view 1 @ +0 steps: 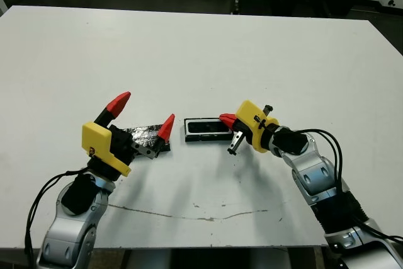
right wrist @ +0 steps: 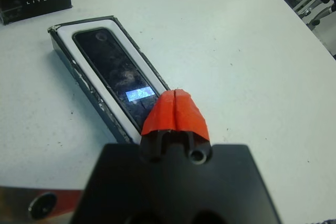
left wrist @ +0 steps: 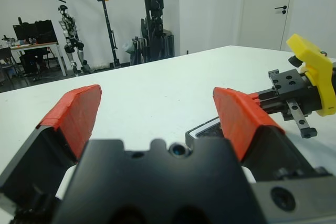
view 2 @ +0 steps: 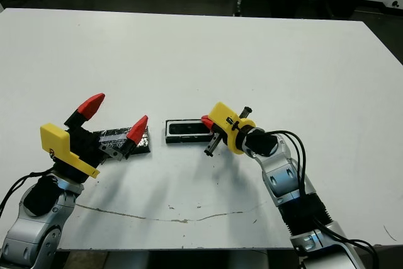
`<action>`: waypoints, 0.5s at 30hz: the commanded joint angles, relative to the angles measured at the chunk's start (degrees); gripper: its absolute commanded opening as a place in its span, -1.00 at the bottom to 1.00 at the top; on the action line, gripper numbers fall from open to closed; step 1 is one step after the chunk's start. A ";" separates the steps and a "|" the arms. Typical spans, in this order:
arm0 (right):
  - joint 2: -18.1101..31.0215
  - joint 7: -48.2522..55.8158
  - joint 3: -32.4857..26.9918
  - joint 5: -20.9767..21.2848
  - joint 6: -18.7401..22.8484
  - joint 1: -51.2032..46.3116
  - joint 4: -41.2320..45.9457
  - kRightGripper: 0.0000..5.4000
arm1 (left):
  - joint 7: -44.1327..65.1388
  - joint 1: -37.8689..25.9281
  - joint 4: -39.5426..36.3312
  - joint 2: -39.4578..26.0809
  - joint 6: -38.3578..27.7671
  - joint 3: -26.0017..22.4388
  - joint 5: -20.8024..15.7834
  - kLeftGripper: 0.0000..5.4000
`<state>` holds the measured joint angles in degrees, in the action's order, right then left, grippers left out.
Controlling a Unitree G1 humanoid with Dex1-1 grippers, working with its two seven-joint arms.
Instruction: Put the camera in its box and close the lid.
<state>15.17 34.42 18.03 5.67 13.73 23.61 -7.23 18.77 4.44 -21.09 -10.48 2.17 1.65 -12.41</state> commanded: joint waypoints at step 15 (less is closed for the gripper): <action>2.37 -2.20 -15.92 -12.40 4.83 -6.91 15.54 -1.00 | 5.22 -2.76 0.19 -6.10 1.27 -3.70 -2.49 1.00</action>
<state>16.26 33.10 4.56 -5.31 17.33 17.83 5.18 22.42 2.71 -21.10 -14.58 2.52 -1.02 -13.89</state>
